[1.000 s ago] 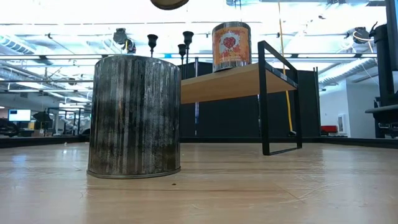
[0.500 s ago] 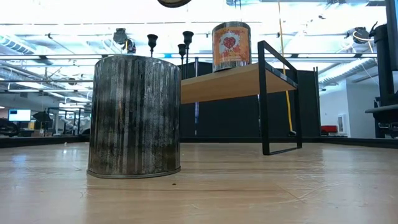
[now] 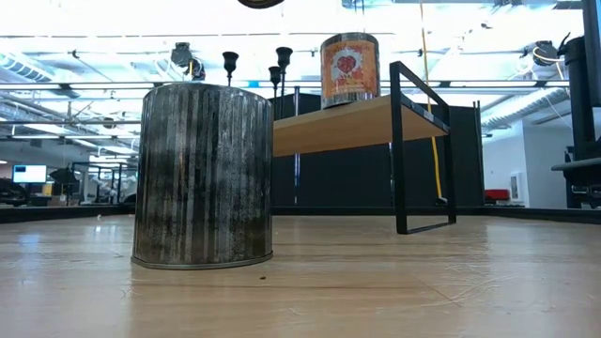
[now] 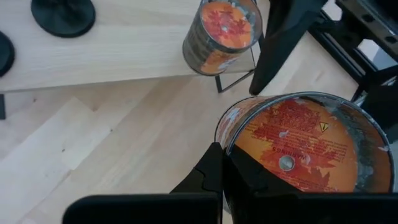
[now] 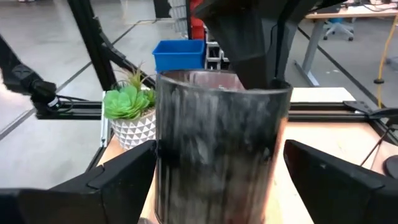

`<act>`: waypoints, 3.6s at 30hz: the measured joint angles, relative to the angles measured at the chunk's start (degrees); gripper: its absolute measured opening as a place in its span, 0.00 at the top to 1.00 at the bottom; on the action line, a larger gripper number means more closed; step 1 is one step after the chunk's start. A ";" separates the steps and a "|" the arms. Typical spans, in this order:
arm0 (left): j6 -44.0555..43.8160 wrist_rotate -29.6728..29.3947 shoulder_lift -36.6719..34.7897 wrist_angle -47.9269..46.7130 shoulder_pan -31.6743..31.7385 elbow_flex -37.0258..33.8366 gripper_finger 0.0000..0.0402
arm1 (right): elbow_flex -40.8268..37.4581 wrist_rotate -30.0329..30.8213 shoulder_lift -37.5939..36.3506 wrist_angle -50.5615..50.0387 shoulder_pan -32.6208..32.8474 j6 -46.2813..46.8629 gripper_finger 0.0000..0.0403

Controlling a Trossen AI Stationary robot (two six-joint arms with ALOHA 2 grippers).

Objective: Pick & Place candle stick holders
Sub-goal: Align the orange scented candle with the other orange scented candle on the shelf

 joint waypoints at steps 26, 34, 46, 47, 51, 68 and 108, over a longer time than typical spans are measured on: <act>4.33 -1.53 -0.11 3.12 0.04 -0.13 1.00 | 1.65 -2.93 4.56 3.86 -2.07 5.74 0.12; 4.90 -2.17 -0.21 4.10 0.17 -0.04 1.00 | 1.52 -2.49 4.63 6.66 -2.08 4.63 0.12; 5.51 -2.75 0.03 6.71 0.24 0.01 1.00 | 1.52 -2.43 8.52 14.06 -2.21 5.02 0.12; 5.60 -2.76 0.03 6.76 0.26 0.00 1.00 | 1.52 -2.40 8.54 14.75 -2.23 5.71 0.13; 6.23 -2.35 -0.08 7.65 0.22 0.00 1.00 | 1.52 -2.47 8.43 14.98 -2.21 6.26 0.16; 5.12 -1.91 -0.01 6.57 0.04 0.00 0.96 | 1.52 -2.37 7.98 13.92 -1.66 6.36 0.17; 13.07 -19.27 -5.33 2.97 -5.53 -2.17 0.68 | -2.24 24.85 -16.77 -12.34 -8.38 -6.96 0.17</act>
